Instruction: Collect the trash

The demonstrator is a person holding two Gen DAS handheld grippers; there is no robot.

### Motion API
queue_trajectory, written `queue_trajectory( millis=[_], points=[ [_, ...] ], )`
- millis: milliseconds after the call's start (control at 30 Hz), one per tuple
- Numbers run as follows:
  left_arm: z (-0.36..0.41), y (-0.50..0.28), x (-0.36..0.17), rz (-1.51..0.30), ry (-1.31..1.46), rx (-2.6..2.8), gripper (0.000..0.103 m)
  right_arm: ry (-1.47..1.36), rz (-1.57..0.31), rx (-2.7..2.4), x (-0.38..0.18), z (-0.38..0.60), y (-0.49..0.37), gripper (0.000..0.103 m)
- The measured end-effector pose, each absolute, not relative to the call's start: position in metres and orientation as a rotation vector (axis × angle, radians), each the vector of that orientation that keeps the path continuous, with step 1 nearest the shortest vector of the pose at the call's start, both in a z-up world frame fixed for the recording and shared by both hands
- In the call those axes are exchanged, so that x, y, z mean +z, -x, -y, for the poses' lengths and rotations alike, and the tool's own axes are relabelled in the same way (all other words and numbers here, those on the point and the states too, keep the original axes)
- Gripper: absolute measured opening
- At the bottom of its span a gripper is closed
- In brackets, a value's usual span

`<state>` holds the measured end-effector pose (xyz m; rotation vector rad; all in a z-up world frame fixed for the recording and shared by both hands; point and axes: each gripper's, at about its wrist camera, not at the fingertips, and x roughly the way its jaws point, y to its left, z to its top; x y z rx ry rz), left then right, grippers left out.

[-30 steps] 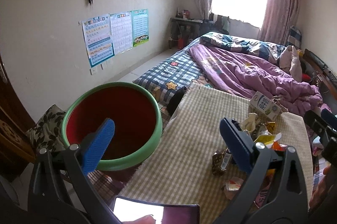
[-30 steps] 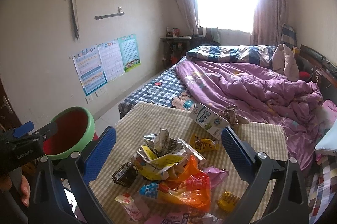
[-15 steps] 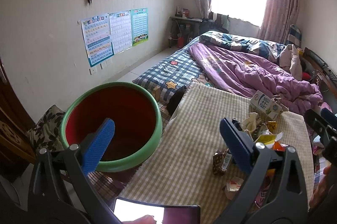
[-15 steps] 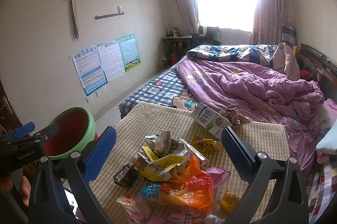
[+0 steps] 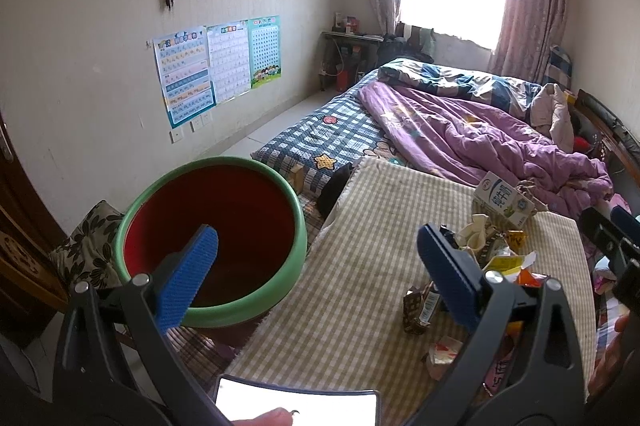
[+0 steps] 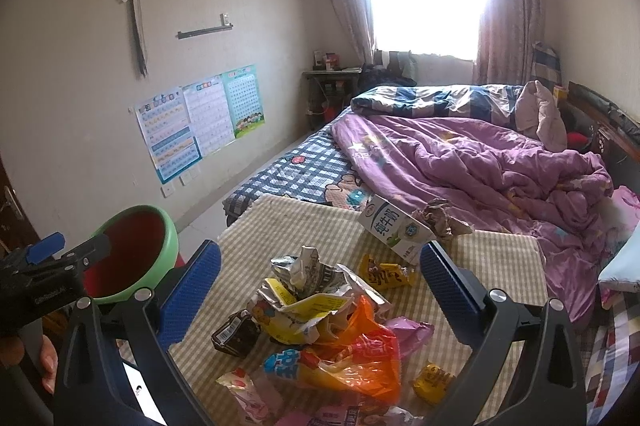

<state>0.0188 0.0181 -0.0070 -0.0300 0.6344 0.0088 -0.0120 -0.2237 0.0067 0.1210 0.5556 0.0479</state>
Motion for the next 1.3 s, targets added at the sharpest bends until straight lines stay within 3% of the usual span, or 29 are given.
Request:
queue_trajectory(
  millis=[433, 667, 733, 867, 1000, 1133, 1300],
  points=[
    [-0.008, -0.021, -0.016, -0.661, -0.001, -0.047, 0.098, -0.108, -0.577, -0.01, -0.002, 0.248, 0.013, 0.096],
    [0.027, -0.034, -0.052, -0.778, -0.04, -0.268, 0.095, -0.145, -0.64, -0.09, -0.024, 0.288, 0.02, 0.096],
    [0.046, -0.042, -0.071, -0.829, -0.101, -0.331, 0.081, -0.159, -0.658, -0.099, -0.03, 0.295, 0.022, 0.096],
    [0.064, -0.059, -0.105, -0.93, -0.141, -0.373, 0.065, -0.165, -0.68, -0.096, -0.036, 0.301, 0.027, 0.096],
    [0.068, -0.07, -0.129, -1.031, -0.108, -0.397, 0.031, -0.172, -0.711, -0.075, -0.044, 0.304, 0.031, 0.096],
    [0.061, -0.071, -0.132, -1.044, -0.061, -0.392, 0.022, -0.204, -0.765, -0.029, -0.053, 0.306, 0.027, 0.096],
    [0.046, -0.063, -0.117, -1.004, -0.024, -0.362, 0.021, -0.174, -0.861, 0.073, -0.063, 0.288, 0.023, 0.096]
  ],
)
